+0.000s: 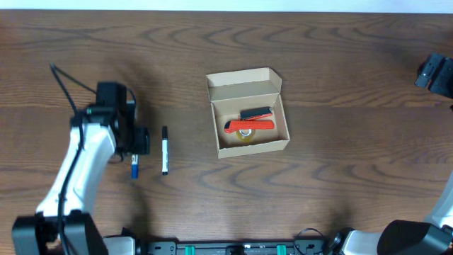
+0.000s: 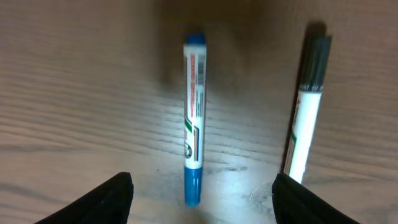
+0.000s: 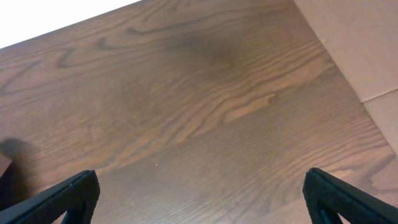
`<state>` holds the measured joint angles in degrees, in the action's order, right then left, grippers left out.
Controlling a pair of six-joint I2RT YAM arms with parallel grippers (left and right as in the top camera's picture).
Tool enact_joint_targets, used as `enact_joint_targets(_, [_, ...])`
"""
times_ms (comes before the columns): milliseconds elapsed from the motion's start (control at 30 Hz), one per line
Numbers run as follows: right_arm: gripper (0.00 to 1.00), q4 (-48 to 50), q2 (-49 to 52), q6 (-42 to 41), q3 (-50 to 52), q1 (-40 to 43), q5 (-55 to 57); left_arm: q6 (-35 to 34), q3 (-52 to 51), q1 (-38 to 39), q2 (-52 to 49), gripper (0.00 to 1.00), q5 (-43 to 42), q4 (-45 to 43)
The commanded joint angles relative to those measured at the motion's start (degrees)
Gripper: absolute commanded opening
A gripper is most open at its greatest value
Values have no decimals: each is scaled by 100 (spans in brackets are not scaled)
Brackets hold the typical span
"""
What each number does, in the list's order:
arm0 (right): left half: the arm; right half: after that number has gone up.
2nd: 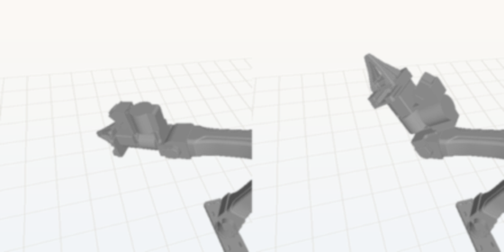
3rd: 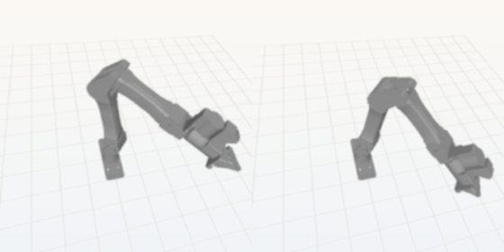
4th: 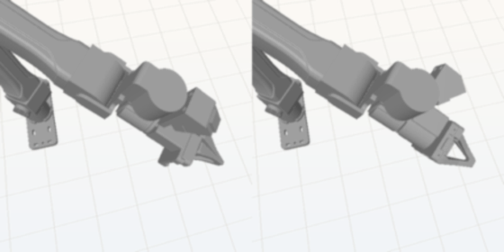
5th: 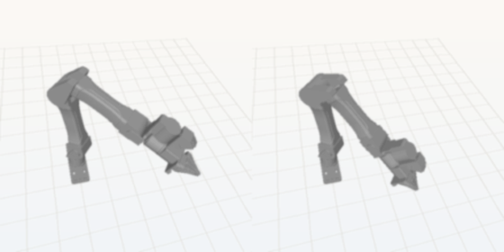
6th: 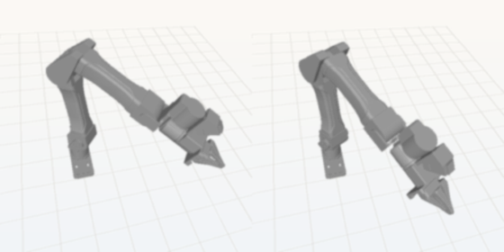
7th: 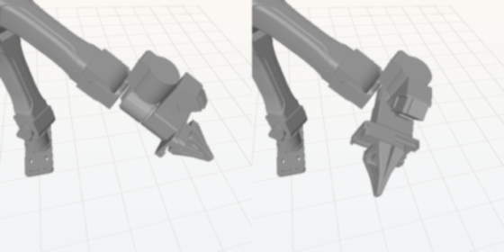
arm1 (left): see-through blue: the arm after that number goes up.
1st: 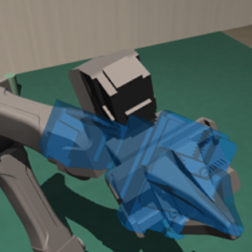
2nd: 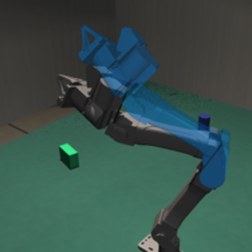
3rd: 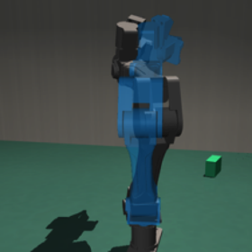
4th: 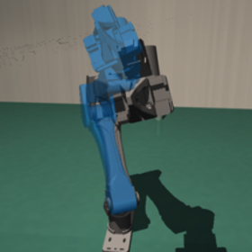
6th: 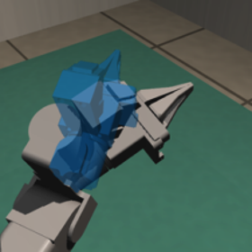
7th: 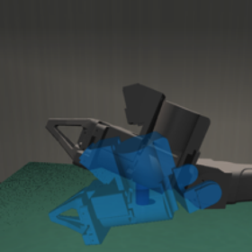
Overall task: Pack container
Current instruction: 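Lower the left gripper over the blue marker and close on it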
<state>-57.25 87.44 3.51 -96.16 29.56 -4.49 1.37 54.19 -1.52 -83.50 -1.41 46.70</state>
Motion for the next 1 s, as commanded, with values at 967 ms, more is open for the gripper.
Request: enact_joint_targets(967, [99,-304,33,87,-48,35,-46,-372,-1259,-273,-361,86,-223,-1547])
